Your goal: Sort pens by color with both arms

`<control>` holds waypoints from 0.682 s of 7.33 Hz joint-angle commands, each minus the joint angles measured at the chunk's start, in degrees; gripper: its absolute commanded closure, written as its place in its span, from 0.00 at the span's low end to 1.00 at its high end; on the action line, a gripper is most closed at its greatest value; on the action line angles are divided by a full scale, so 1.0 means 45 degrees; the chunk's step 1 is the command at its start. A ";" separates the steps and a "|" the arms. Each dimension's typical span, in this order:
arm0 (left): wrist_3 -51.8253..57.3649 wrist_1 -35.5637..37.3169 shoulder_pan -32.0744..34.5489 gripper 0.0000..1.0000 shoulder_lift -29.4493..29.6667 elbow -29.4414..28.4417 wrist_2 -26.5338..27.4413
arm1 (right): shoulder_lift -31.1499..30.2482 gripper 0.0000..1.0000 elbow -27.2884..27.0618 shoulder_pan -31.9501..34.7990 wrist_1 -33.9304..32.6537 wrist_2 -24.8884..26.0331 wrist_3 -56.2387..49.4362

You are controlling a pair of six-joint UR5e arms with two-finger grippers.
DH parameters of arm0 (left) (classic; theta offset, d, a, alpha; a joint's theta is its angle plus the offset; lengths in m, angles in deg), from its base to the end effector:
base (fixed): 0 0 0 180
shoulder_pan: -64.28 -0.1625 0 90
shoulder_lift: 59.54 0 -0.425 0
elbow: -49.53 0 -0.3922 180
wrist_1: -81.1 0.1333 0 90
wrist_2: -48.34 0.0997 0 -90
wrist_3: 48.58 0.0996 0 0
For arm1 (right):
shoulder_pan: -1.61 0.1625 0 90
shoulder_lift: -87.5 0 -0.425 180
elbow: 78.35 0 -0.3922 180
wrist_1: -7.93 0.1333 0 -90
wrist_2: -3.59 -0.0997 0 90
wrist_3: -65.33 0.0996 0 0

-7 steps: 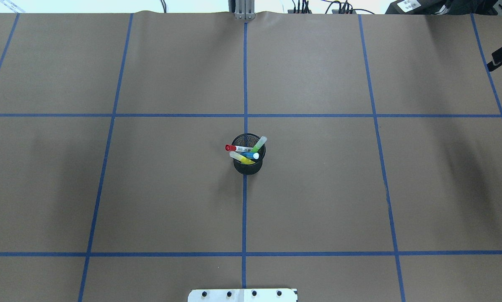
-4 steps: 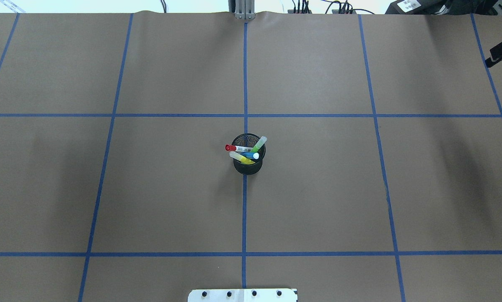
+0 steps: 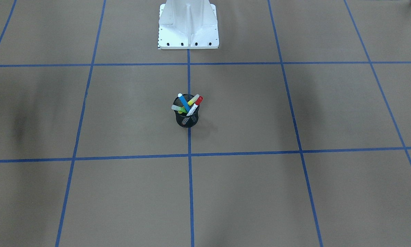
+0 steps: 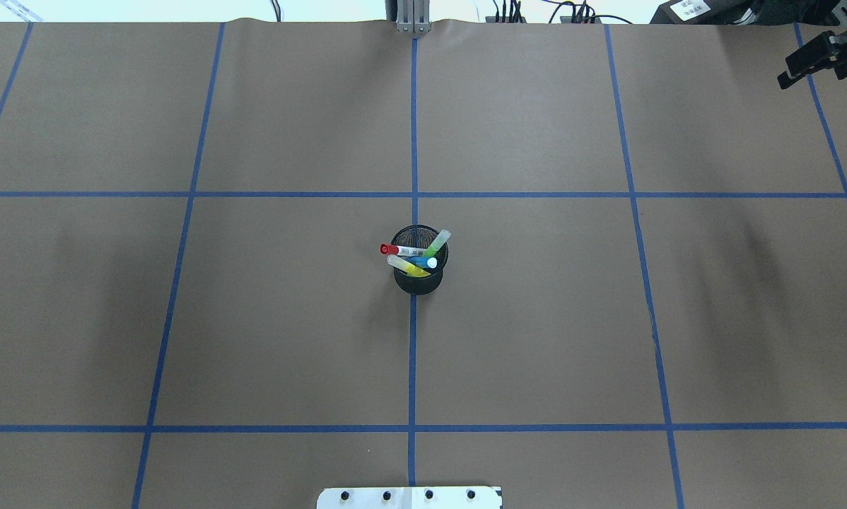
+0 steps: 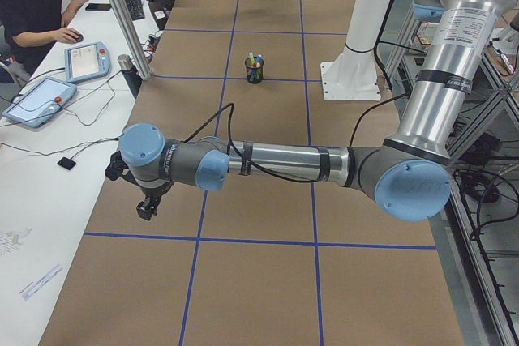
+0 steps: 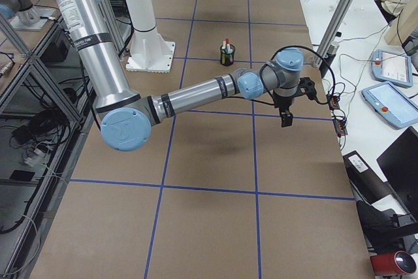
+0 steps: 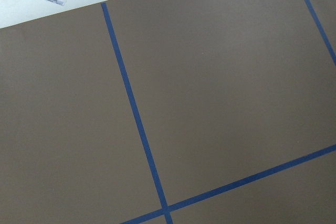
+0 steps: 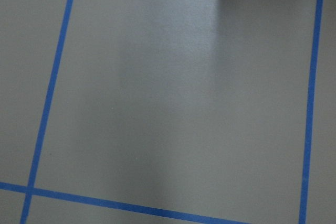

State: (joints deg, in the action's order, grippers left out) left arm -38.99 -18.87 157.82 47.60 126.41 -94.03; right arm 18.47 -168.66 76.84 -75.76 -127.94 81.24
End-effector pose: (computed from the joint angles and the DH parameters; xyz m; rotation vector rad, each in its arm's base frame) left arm -0.0931 -0.6234 0.5760 0.3298 0.8787 0.2093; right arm -0.0982 -0.6364 0.4369 0.2557 -0.8067 -0.1558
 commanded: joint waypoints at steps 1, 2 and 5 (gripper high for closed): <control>-0.0099 0.0046 -0.0004 0.00 0.0020 -0.0034 -0.0003 | 0.0631 0.01 -0.0630 -0.1321 -0.0033 -0.0184 0.0077; -0.0545 -0.0011 -0.0004 0.00 0.0039 0.0005 -0.0022 | 0.0827 0.01 -0.0826 -0.1753 -0.0033 -0.0437 0.0097; -0.1190 0.0007 -0.0179 0.00 0.0078 0.0025 -0.0022 | 0.1274 0.01 -0.1938 -0.3255 -0.0091 -0.0947 0.1240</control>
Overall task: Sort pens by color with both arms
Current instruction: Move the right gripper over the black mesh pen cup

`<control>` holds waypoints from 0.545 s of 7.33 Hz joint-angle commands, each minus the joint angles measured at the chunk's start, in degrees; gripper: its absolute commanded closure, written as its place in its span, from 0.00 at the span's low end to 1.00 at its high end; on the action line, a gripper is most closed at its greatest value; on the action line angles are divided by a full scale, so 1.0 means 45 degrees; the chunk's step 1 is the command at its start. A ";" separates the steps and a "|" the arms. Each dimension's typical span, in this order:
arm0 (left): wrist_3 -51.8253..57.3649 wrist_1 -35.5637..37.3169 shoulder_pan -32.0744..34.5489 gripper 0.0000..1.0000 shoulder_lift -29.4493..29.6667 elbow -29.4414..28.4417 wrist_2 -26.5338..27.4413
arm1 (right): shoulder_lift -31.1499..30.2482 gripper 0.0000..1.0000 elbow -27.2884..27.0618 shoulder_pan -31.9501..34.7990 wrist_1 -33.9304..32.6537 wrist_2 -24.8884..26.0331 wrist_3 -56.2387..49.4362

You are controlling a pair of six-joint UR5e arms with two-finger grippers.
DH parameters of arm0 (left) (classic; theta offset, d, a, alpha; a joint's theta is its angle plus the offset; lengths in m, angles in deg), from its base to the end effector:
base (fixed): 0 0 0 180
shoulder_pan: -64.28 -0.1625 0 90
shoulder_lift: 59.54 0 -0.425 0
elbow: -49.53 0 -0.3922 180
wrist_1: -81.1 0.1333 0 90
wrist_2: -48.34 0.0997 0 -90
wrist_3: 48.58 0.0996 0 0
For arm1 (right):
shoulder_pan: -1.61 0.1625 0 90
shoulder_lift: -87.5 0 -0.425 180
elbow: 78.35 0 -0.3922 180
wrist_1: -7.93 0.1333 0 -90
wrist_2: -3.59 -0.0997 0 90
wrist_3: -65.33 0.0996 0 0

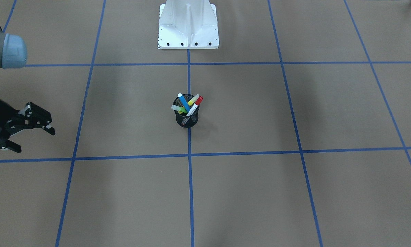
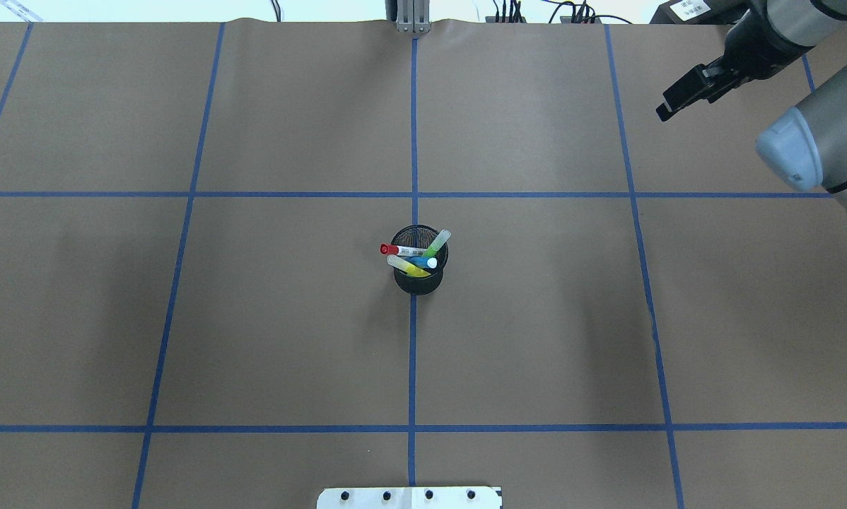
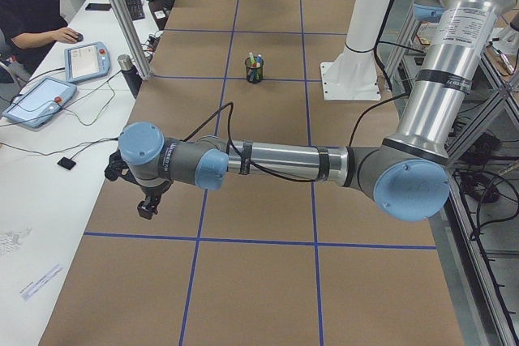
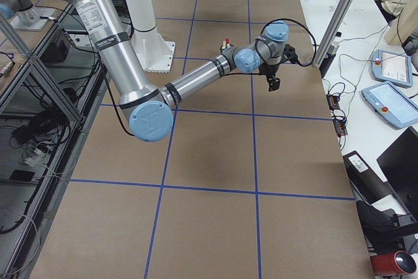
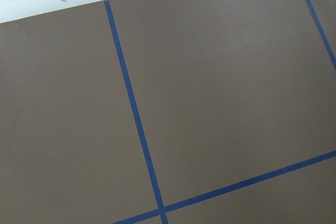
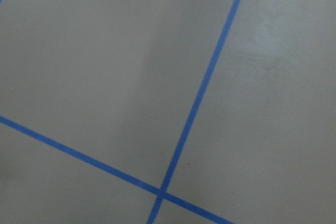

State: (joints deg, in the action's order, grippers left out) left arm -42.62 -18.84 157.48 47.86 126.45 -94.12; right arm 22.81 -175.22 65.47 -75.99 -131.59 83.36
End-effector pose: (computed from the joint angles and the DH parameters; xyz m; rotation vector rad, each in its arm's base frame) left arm -0.0894 -0.6257 0.5728 0.3034 0.8899 0.1585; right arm -0.2237 -0.5980 0.3312 0.3019 -0.9442 -0.3929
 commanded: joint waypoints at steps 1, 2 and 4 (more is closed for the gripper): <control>-0.0696 -0.0018 -0.0221 0.00 0.0079 -0.0005 -0.0020 | 0.1010 0.01 -0.0698 -0.1275 -0.0408 -0.0115 0.2035; -0.0854 -0.0019 -0.0358 0.00 0.0079 -0.0005 -0.0040 | 0.1481 0.02 -0.1164 -0.1996 -0.1204 0.0040 0.2550; -0.0953 0.0001 -0.0418 0.00 0.0060 -0.0024 -0.0099 | 0.2399 0.02 -0.1364 -0.3111 -0.1894 0.0625 0.3371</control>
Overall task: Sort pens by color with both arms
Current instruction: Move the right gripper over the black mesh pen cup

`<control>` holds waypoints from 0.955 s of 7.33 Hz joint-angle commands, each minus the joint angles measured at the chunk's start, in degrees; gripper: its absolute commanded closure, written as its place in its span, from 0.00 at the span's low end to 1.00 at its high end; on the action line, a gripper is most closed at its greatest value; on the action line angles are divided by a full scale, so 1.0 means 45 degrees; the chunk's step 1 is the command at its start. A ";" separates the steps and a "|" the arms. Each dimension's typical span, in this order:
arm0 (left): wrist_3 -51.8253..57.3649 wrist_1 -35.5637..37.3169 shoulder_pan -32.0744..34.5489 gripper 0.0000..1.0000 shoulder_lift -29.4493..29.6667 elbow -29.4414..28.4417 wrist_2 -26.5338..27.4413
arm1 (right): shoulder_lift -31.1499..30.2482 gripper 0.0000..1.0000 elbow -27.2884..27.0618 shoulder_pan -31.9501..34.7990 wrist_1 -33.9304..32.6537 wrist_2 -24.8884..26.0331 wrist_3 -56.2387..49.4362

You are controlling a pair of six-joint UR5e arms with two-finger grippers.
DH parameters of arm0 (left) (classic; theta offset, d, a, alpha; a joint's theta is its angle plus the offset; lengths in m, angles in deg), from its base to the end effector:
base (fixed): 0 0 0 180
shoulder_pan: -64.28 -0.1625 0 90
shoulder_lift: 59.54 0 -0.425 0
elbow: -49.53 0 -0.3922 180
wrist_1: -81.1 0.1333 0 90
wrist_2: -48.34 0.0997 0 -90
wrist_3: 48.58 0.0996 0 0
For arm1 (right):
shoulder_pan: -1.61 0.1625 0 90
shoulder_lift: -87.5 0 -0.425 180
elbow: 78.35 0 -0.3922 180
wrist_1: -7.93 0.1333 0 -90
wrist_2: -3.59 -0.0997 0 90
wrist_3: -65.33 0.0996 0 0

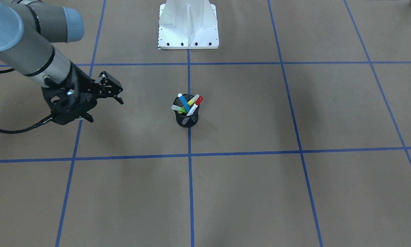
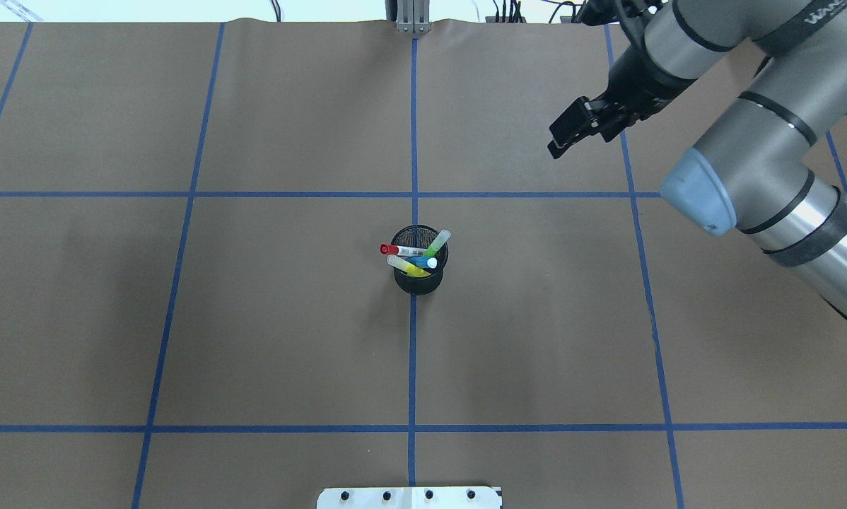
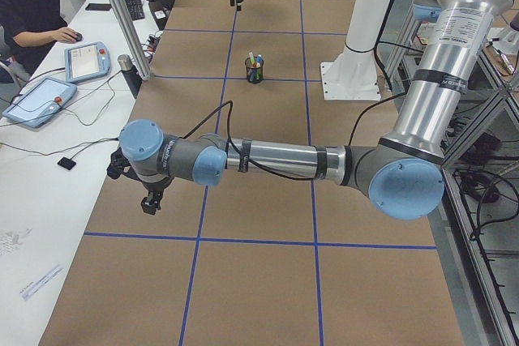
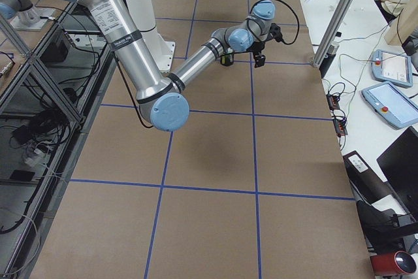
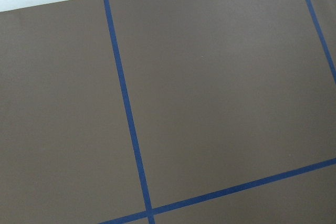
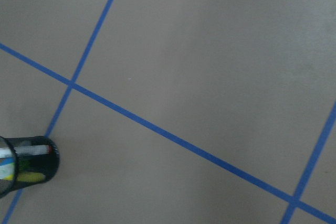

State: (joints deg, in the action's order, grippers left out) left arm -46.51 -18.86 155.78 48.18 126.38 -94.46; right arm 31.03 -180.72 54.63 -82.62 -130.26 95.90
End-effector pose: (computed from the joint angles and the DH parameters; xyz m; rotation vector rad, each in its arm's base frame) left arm -0.0705 -0.6303 0.5694 0.2638 0.9088 0.1260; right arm -0.3269 -0.5410 0.2147 0.2230 -1.0233 -0.4040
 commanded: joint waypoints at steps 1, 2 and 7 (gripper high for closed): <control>-0.0109 0.0007 -0.0040 0.00 -0.0031 0.0011 -0.0042 | 0.1175 0.02 -0.0140 -0.1366 -0.0927 0.1124 0.1092; -0.0110 0.0007 -0.0040 0.00 -0.0031 -0.0027 -0.0042 | 0.1955 0.02 -0.0140 -0.2011 -0.1744 0.1925 0.2006; -0.0559 0.0007 -0.0098 0.00 0.0028 0.0031 -0.0062 | 0.3268 0.02 0.0441 -0.3871 -0.1948 0.4488 0.3909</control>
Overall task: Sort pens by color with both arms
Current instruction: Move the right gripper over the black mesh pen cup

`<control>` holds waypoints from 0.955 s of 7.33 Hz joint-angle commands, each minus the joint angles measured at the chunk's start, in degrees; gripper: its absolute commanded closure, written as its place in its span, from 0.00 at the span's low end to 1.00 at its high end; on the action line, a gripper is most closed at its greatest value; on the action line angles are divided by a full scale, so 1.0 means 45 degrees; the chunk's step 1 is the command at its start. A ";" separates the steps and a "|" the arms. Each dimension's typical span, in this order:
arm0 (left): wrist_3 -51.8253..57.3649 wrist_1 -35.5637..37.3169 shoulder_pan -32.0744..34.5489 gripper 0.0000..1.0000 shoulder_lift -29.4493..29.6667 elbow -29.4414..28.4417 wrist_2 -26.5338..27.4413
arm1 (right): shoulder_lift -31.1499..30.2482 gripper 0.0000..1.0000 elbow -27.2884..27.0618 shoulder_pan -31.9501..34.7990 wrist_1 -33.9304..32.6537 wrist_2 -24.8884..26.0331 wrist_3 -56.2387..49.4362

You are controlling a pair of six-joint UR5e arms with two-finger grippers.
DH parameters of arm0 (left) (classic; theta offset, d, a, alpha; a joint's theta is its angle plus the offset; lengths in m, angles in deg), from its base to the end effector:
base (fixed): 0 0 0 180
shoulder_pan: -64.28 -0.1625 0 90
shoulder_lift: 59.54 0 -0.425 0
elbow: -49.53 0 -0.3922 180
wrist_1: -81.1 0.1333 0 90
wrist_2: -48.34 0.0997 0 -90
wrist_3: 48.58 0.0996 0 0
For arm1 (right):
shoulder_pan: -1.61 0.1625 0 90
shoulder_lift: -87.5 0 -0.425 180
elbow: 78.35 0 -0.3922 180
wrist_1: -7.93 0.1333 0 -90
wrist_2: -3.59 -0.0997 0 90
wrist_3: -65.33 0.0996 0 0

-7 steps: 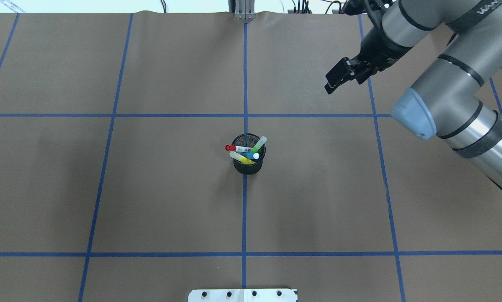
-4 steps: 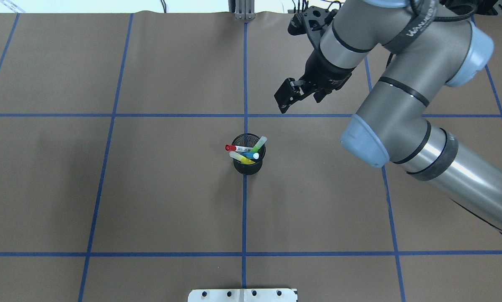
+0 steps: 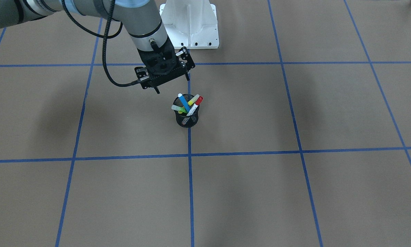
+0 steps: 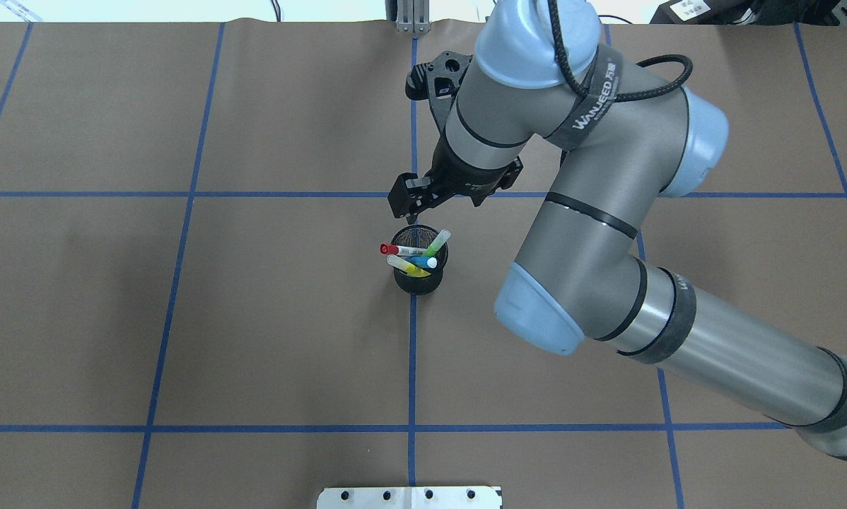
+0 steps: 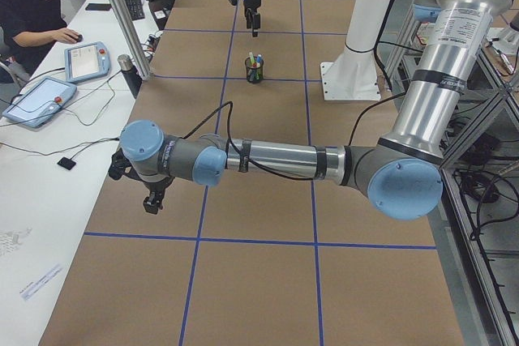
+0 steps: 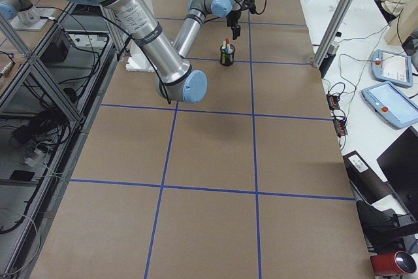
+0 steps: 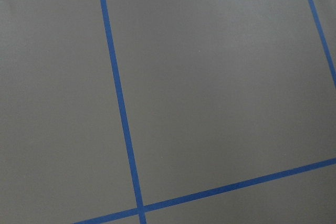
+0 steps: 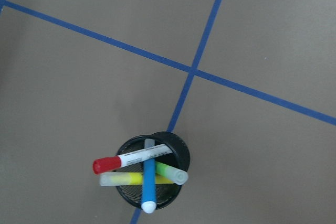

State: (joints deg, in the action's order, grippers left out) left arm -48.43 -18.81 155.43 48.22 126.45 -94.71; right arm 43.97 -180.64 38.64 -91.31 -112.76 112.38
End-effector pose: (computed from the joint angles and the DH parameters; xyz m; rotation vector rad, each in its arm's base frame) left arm -0.0664 -0.6309 0.5681 0.2465 0.9179 0.1017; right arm -0.4606 -0.4591 0.1020 0.2158 -0.9290 -0.2940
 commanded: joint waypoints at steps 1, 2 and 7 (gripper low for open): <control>-0.0152 -0.0006 -0.0040 0.00 0.0018 -0.0003 -0.0103 | 0.0686 0.03 0.0853 -0.0610 0.0024 0.1143 0.0518; -0.0153 -0.0006 -0.0059 0.00 0.0037 -0.0042 -0.0220 | 0.0747 0.08 0.1012 -0.0864 0.0043 0.1380 0.0502; -0.0153 -0.0006 -0.0079 0.00 0.0038 -0.0198 -0.0221 | 0.0182 0.30 0.1072 -0.1179 0.0063 0.1402 -0.0784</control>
State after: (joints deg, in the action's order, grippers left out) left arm -49.11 -18.83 155.08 48.43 125.61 -95.71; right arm 45.40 -175.83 33.39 -91.03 -106.41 110.99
